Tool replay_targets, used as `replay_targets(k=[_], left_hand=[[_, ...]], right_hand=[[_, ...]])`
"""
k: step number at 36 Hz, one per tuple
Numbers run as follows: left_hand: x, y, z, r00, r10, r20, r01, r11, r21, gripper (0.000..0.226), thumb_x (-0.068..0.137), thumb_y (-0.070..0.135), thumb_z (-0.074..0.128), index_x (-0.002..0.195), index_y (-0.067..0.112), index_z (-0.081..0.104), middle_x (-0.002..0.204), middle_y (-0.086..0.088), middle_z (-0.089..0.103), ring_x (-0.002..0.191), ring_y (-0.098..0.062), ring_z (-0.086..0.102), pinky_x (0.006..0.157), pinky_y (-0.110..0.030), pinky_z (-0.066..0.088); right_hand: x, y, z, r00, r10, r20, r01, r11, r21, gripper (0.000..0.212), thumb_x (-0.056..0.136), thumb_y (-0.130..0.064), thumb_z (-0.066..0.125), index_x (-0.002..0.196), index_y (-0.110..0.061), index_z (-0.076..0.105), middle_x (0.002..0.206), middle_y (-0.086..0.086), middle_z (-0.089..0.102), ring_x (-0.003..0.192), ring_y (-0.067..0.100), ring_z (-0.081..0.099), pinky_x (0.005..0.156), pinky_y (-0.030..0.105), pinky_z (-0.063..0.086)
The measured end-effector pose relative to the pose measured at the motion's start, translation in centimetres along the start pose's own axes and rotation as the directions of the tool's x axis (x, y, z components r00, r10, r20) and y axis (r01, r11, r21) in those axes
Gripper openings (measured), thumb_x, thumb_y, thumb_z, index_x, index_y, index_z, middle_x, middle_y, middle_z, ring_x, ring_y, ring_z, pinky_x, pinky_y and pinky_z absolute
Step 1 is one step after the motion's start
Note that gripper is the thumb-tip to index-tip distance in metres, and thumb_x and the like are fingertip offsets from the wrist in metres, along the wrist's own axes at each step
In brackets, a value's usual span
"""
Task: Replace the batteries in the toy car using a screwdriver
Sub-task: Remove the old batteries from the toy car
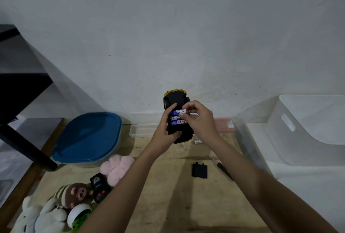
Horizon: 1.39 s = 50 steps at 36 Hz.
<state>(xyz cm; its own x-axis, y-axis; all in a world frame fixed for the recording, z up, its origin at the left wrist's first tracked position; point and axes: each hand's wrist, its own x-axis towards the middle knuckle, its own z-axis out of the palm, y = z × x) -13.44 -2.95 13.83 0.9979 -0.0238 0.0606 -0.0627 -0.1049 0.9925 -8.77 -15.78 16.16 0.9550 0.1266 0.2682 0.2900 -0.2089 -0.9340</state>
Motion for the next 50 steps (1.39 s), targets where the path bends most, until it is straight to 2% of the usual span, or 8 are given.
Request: replay_targets(k=[5,8,19,24,28,37,42,50], left_hand=[[-0.4,-0.6,-0.8,0.999,-0.037,-0.026,0.036,0.999,-0.03,0.084,0.08,-0.019,0.051,0.137,0.039,0.033,0.124,0.023,0.045,0.101,0.005,0.058,0.074,-0.017,0.052],[-0.8,-1.0,-1.2,0.996,-0.075,-0.049,0.072,0.995,-0.063,0.084,0.08,-0.02,0.052,0.137,0.039,0.032,0.122,0.02,0.045,0.101,0.001,0.058,0.07,-0.015,0.052],[-1.5,-1.9,-2.2,0.99,-0.118,-0.072,0.111,0.99,-0.09,0.084,0.08,-0.021,0.052,0.139,0.036,0.033,0.12,0.016,0.046,0.098,-0.003,0.059,0.068,-0.017,0.053],[-1.7,-2.3,-2.6,0.994,-0.092,-0.062,0.089,0.995,-0.055,0.084,0.078,-0.021,0.054,0.136,0.037,0.034,0.125,0.008,0.045,0.099,-0.002,0.059,0.069,-0.016,0.053],[-1.8,-2.5,-2.5,0.997,-0.063,-0.054,0.062,0.998,-0.029,0.083,0.078,-0.021,0.053,0.135,0.036,0.034,0.127,0.007,0.046,0.095,0.006,0.059,0.069,-0.013,0.051],[-1.6,-2.4,-1.7,0.999,0.012,-0.04,-0.012,1.0,-0.005,0.08,0.078,-0.019,0.056,0.134,0.035,0.036,0.127,0.005,0.051,0.094,0.001,0.062,0.072,-0.018,0.053],[-1.2,-2.9,-1.3,0.998,0.031,-0.052,-0.027,0.996,0.082,0.084,0.076,-0.002,0.071,0.135,0.047,0.035,0.135,0.002,0.047,0.111,-0.021,0.057,0.09,-0.04,0.054],[-1.0,-3.5,-1.4,0.995,0.084,-0.049,-0.071,0.974,0.215,0.091,0.072,0.012,0.079,0.134,0.057,0.03,0.12,0.001,0.047,0.106,-0.016,0.054,0.085,-0.034,0.055]], right_hand=[[0.5,0.4,-1.0,0.982,0.168,-0.082,-0.136,0.942,0.307,0.01,0.082,-0.01,0.067,0.084,-0.018,0.062,0.091,-0.003,0.064,0.09,0.011,0.064,0.078,0.015,0.052],[1.0,0.3,-1.4,0.953,0.299,-0.04,-0.21,0.751,0.626,0.012,0.086,-0.002,0.06,0.086,-0.014,0.062,0.098,0.007,0.061,0.098,0.022,0.063,0.089,0.026,0.054],[1.1,1.2,-1.2,0.636,0.746,0.198,-0.466,0.167,0.869,0.025,0.088,0.005,0.024,0.085,-0.001,0.049,0.078,0.011,0.043,0.059,0.015,0.04,0.053,0.019,0.037],[0.5,1.3,-0.5,0.72,0.676,0.155,-0.676,0.633,0.377,0.013,0.089,-0.009,0.043,0.083,-0.007,0.054,0.065,0.0,0.04,0.041,0.007,0.033,0.036,0.018,0.026],[-0.4,1.1,1.1,0.911,0.392,0.132,-0.365,0.912,-0.187,0.007,0.086,-0.017,0.06,0.087,-0.016,0.067,0.081,-0.005,0.059,0.078,0.011,0.054,0.057,0.018,0.038],[-1.9,1.6,2.2,0.992,0.126,-0.006,-0.118,0.914,-0.389,0.019,0.081,-0.027,0.068,0.09,-0.016,0.054,0.084,0.002,0.056,0.079,0.018,0.059,0.061,0.031,0.051],[-1.7,1.2,2.1,0.984,0.178,0.01,-0.15,0.859,-0.49,0.048,0.076,-0.041,0.069,0.109,-0.014,0.047,0.1,-0.001,0.049,0.089,0.015,0.053,0.071,0.031,0.05],[-1.4,0.8,2.2,0.973,0.227,0.034,-0.18,0.844,-0.506,0.046,0.067,-0.049,0.065,0.093,-0.012,0.055,0.087,0.005,0.061,0.078,0.02,0.062,0.065,0.039,0.057]])
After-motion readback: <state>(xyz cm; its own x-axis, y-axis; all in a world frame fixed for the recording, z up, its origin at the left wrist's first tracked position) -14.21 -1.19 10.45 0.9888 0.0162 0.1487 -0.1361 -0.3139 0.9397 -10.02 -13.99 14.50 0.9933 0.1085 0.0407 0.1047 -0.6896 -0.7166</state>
